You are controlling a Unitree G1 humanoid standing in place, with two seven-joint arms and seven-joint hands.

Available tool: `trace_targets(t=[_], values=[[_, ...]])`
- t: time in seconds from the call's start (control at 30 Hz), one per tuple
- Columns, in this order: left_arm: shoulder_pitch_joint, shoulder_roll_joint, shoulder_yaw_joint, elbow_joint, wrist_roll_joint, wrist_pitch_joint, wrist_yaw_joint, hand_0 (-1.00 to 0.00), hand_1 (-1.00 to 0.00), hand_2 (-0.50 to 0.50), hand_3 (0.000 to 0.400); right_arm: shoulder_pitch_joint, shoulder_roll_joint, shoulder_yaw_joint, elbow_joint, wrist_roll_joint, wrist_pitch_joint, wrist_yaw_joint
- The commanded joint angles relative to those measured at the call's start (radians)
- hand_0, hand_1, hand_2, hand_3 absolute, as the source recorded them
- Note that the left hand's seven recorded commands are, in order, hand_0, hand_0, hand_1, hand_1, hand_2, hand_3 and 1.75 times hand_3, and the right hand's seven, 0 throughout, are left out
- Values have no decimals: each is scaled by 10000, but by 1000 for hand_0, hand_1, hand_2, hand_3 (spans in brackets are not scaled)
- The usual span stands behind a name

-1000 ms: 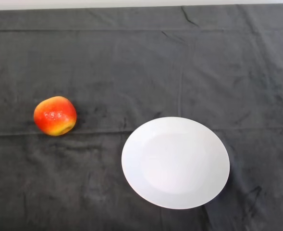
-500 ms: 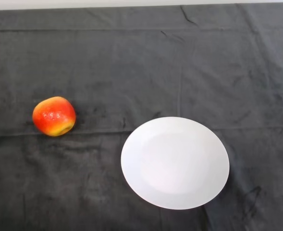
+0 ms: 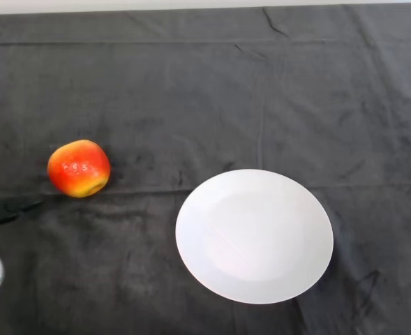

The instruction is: Move the apple to the plate

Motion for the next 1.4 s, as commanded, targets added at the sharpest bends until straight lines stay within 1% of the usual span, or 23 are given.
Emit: trace_targets(t=[0.03,0.23,0.33,0.57,0.93,0.97,1.0,1.03,1.13,1.17,1.2,1.23,1.27,1.3,1.33,1.37,1.4], values=[[-383,-70,-273,-417,334,162,-53,0,0,0,0,335,-183,-46,77,84,-70,14],[-473,-456,-631,-346,617,256,-82,0,0,0,0,338,-180,-45,70,84,-70,11],[-522,-633,-801,-158,703,242,-190,0,0,0,0,339,-180,-45,68,84,-70,10],[-699,-793,-1001,395,637,268,-871,0,0,0,0,339,-179,-44,65,85,-69,9],[-926,-999,-1166,1049,433,638,-1964,0,0,0,0,340,-179,-45,64,86,-68,8],[-944,-1001,-1169,1087,409,671,-2059,-98,0,-49,39,340,-179,-45,64,86,-67,8],[-957,-1002,-1173,1118,389,699,-2143,-141,0,-71,56,340,-179,-45,64,86,-67,8],[-967,-1004,-1178,1148,370,728,-2226,-329,0,-165,132,340,-179,-45,64,86,-67,7],[-986,-1015,-1197,1218,327,803,-2423,-400,0,-200,160,340,-178,-45,63,87,-67,7],[-991,-1017,-1202,1232,317,820,-2467,-471,0,-235,188,340,-178,-45,63,87,-67,7],[-999,-1016,-1209,1251,303,847,-2534,-561,-235,-163,224,340,-178,-45,63,87,-67,7],[-1007,-1013,-1216,1264,294,869,-2588,-616,-522,-47,246,340,-178,-45,63,87,-67,7],[-1013,-1009,-1221,1272,288,884,-2623,-694,-675,-10,278,340,-178,-45,63,87,-67,7],[-1021,-1003,-1230,1283,282,907,-2672,-784,-902,59,361,341,-178,-45,62,87,-67,7],[-1022,-999,-1240,1289,282,921,-2703,-831,-996,82,398,341,-178,-45,62,87,-67,6],[-1019,-995,-1251,1293,284,932,-2724,-886,-1000,57,400,341,-178,-45,62,87,-67,6],[-1017,-991,-1263,1296,288,943,-2743,-965,-1000,18,400,341,-178,-45,62,87,-67,6]])
